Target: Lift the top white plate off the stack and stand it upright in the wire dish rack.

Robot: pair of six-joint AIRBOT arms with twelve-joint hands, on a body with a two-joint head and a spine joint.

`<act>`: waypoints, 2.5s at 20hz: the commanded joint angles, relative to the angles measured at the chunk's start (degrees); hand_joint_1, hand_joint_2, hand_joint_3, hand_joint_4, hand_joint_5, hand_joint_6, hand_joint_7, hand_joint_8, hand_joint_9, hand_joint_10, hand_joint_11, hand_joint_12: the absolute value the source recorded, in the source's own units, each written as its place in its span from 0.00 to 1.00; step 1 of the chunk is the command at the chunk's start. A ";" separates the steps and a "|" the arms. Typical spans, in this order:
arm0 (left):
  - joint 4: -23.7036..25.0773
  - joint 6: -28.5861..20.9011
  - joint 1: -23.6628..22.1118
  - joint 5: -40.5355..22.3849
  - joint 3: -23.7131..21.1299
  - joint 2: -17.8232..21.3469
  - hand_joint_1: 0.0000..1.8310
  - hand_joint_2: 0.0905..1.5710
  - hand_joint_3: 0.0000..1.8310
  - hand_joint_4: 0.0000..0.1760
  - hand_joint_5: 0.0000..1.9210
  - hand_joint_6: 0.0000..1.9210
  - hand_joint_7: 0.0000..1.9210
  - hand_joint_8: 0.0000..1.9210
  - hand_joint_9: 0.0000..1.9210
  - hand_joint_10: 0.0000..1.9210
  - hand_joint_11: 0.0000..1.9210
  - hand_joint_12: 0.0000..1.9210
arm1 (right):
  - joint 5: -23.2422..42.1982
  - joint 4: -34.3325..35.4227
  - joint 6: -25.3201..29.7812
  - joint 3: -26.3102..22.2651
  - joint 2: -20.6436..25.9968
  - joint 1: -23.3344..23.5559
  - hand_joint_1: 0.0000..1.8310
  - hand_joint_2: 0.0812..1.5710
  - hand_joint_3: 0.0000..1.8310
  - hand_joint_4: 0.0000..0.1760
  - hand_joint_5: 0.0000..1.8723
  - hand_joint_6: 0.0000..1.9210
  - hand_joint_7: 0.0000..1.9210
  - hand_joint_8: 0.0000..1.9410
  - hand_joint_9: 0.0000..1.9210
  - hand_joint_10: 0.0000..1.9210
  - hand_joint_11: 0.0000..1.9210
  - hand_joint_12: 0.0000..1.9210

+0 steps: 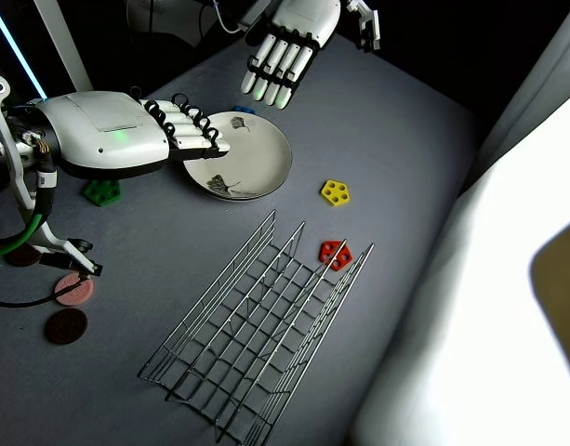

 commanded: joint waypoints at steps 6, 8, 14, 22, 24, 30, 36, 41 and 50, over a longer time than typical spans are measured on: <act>-2.27 0.11 -0.97 -1.69 0.19 -1.45 0.09 0.60 0.00 0.00 0.02 0.00 0.04 0.00 0.04 0.00 0.03 0.05 | 3.58 3.54 -0.62 -0.09 0.66 0.46 0.08 0.55 0.00 0.00 0.04 0.00 0.06 0.00 0.07 0.00 0.07 0.01; -2.09 0.12 -1.05 -1.25 0.65 -2.12 0.08 0.60 0.00 0.00 0.03 0.00 0.04 0.00 0.05 0.00 0.05 0.05 | 3.58 3.54 -0.78 -0.06 0.66 0.46 0.07 0.56 0.00 0.00 0.04 0.00 0.05 0.00 0.07 0.00 0.07 0.01; -1.25 0.13 -1.07 -0.10 2.29 -3.96 0.08 0.59 0.00 0.00 0.02 0.00 0.04 0.00 0.04 0.00 0.03 0.05 | 3.57 3.54 -1.14 0.00 0.65 0.46 0.04 0.57 0.01 0.00 0.01 0.00 0.03 0.00 0.04 0.00 0.06 0.00; 0.08 0.29 -1.34 0.05 2.72 -5.34 0.09 0.60 0.00 0.00 0.02 0.00 0.04 0.00 0.04 0.00 0.03 0.04 | 3.56 3.61 -2.37 0.15 0.72 0.45 0.08 0.56 0.00 0.00 0.04 0.00 0.06 0.00 0.07 0.00 0.08 0.01; 0.26 0.40 -1.20 0.35 2.68 -5.61 0.08 0.59 0.00 0.00 0.03 0.00 0.04 0.00 0.04 0.00 0.03 0.04 | 3.56 3.61 -2.65 0.29 0.71 0.45 0.09 0.56 0.00 0.00 0.04 0.00 0.05 0.00 0.06 0.00 0.07 0.00; 0.72 0.76 -0.81 0.87 2.57 -6.31 0.09 0.59 0.00 0.00 0.02 0.00 0.04 0.00 0.04 0.00 0.03 0.04 | 3.56 3.72 -2.66 0.69 0.59 0.45 0.08 0.56 0.00 0.00 0.04 0.00 0.06 0.00 0.07 0.00 0.08 0.01; 1.58 1.09 -0.20 1.95 2.58 -7.32 0.09 0.59 0.00 0.00 0.02 0.00 0.03 0.00 0.04 0.00 0.03 0.04 | 3.57 5.58 -2.66 1.44 0.37 0.37 0.07 0.56 0.00 0.00 0.03 0.00 0.05 0.00 0.06 0.00 0.08 0.01; 1.63 1.62 0.97 2.94 2.84 -8.13 0.11 0.59 0.00 0.00 0.01 0.00 0.02 0.00 0.03 0.00 0.01 0.03 | 3.57 5.54 -2.66 1.58 0.35 0.36 0.06 0.57 0.00 0.00 0.01 0.00 0.03 0.00 0.05 0.00 0.07 0.00; 1.78 3.25 2.98 5.58 3.88 -9.39 0.08 0.59 0.00 0.00 0.01 0.00 0.02 0.00 0.03 0.00 0.03 0.03 | 3.58 5.89 -2.66 1.79 0.35 0.37 0.05 0.57 0.00 0.00 0.02 0.00 0.04 0.00 0.05 0.00 0.06 0.00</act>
